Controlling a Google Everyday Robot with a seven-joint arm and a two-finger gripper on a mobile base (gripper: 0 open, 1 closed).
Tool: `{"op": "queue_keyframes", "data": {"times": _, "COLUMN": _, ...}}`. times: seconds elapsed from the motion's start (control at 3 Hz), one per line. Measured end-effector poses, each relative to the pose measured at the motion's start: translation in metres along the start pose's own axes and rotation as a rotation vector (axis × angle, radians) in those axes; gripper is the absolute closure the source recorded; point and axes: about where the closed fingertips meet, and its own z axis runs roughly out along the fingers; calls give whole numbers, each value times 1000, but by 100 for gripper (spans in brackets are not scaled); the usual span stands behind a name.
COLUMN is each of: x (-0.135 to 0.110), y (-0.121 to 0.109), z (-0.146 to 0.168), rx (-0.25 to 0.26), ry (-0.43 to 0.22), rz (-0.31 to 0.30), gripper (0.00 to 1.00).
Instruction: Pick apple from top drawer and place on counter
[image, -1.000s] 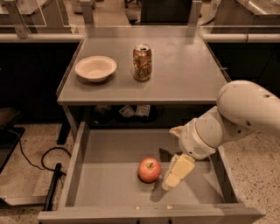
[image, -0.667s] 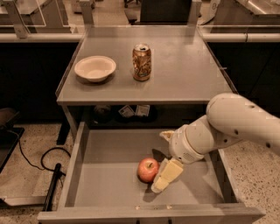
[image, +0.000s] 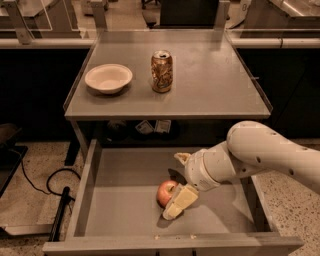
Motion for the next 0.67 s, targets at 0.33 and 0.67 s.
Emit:
{"op": "queue_keyframes", "data": {"times": 0.33, "x": 8, "y": -1, "z": 9, "rx": 6, "ry": -24, "rz": 17, "gripper": 0}}
{"op": "queue_keyframes", "data": {"times": 0.67, "x": 17, "y": -3, "z": 15, "rx": 13, "ry": -35, "rz": 37, "gripper": 0}}
